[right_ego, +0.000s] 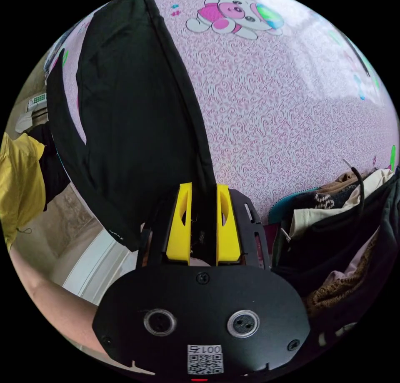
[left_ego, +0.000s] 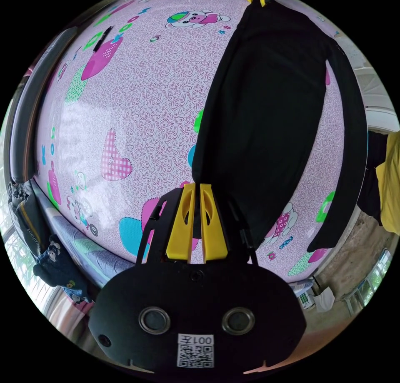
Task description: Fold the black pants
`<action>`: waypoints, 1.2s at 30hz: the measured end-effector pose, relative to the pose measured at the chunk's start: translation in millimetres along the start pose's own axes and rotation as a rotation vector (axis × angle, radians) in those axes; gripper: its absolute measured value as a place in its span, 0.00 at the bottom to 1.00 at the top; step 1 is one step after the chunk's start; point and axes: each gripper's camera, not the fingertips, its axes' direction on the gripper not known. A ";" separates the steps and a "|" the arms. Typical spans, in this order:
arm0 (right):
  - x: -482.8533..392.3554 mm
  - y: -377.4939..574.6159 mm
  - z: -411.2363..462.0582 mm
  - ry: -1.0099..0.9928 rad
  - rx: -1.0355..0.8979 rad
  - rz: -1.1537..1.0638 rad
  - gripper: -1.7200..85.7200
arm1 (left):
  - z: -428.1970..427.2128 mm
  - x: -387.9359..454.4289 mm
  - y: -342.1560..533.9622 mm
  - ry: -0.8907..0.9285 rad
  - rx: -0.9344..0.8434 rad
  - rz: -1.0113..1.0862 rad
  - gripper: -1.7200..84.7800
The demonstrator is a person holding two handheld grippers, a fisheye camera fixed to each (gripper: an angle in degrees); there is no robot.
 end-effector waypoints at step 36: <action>-341.8 158.0 150.7 0.359 0.490 0.179 0.03 | 152.5 453.4 109.5 -0.583 0.019 -0.271 0.00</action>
